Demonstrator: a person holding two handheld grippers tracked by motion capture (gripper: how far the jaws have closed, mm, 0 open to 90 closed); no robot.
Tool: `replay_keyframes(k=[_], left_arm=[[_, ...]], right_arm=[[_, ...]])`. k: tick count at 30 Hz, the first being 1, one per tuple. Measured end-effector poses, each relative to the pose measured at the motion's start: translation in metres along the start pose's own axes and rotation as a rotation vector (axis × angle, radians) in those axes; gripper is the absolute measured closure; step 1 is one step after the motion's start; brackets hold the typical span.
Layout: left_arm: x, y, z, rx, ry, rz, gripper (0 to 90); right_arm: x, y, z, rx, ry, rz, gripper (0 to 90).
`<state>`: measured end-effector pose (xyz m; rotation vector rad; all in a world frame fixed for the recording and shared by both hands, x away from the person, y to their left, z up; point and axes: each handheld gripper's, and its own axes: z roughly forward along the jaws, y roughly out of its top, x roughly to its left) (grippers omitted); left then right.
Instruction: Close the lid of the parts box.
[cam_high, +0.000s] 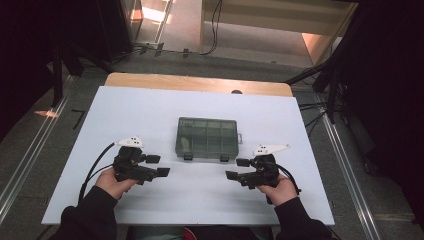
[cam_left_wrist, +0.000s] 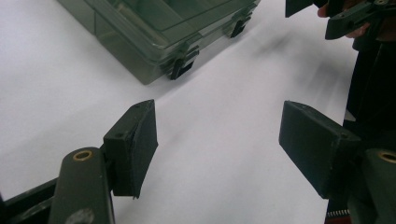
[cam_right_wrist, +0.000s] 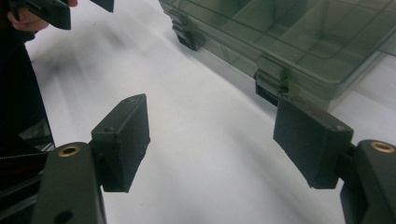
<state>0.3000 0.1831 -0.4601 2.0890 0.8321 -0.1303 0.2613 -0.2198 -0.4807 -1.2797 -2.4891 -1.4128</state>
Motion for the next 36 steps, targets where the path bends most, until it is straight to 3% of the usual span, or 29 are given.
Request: replay_keyframes(k=[19,28,36], left_arm=[[0.009,-0.022,-0.025,-0.005,0.051,-0.018,28.3],[0.012,-0.029,-0.034,-0.001,0.098,-0.019,28.2],[0.017,-0.029,-0.037,0.006,0.104,-0.03,28.3]], right_arm=[[-0.012,-0.024,-0.029,-0.024,-0.051,0.025,24.9],[-0.017,-0.031,-0.033,-0.017,-0.079,0.025,24.9],[-0.024,-0.034,-0.033,-0.014,-0.083,0.047,24.9]])
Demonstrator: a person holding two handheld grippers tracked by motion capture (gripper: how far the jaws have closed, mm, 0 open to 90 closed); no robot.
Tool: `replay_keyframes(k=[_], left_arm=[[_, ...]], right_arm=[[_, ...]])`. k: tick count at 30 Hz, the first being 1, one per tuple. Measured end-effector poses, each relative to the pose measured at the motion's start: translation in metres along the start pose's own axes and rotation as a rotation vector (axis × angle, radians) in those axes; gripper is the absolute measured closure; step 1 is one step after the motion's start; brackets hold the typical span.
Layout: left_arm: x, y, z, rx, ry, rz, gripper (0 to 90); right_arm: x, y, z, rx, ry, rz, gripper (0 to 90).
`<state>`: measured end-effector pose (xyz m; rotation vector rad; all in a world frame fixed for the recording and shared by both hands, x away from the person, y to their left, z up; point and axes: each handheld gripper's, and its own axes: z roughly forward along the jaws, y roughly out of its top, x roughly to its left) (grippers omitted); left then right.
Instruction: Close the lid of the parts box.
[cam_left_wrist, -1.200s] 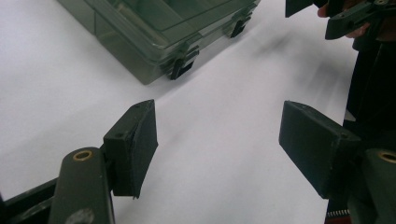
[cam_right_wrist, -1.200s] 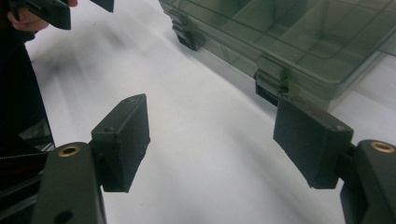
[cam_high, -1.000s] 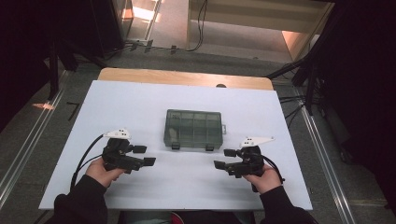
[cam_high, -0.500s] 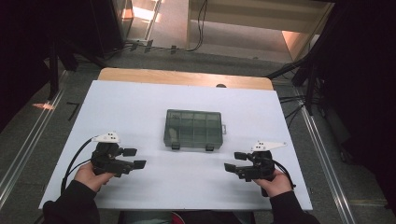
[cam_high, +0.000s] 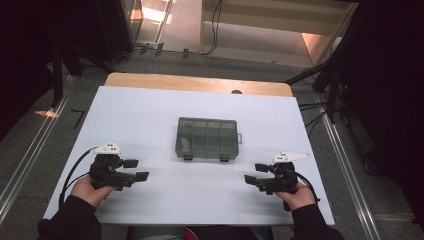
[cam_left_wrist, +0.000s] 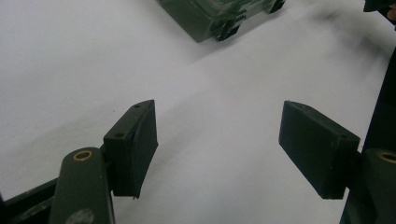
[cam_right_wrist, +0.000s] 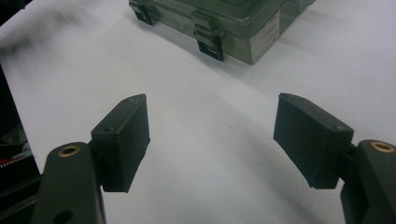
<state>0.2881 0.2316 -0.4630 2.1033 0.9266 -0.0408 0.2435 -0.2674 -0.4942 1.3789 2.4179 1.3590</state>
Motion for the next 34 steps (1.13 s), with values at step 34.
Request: replay_keyframes(k=[34], left_arm=[[0.0016,0.0003,0.0048,0.021,-0.013,-0.002,28.3]], right_arm=[[0.0003,0.0002,0.0025,0.011,0.002,0.0,24.9]])
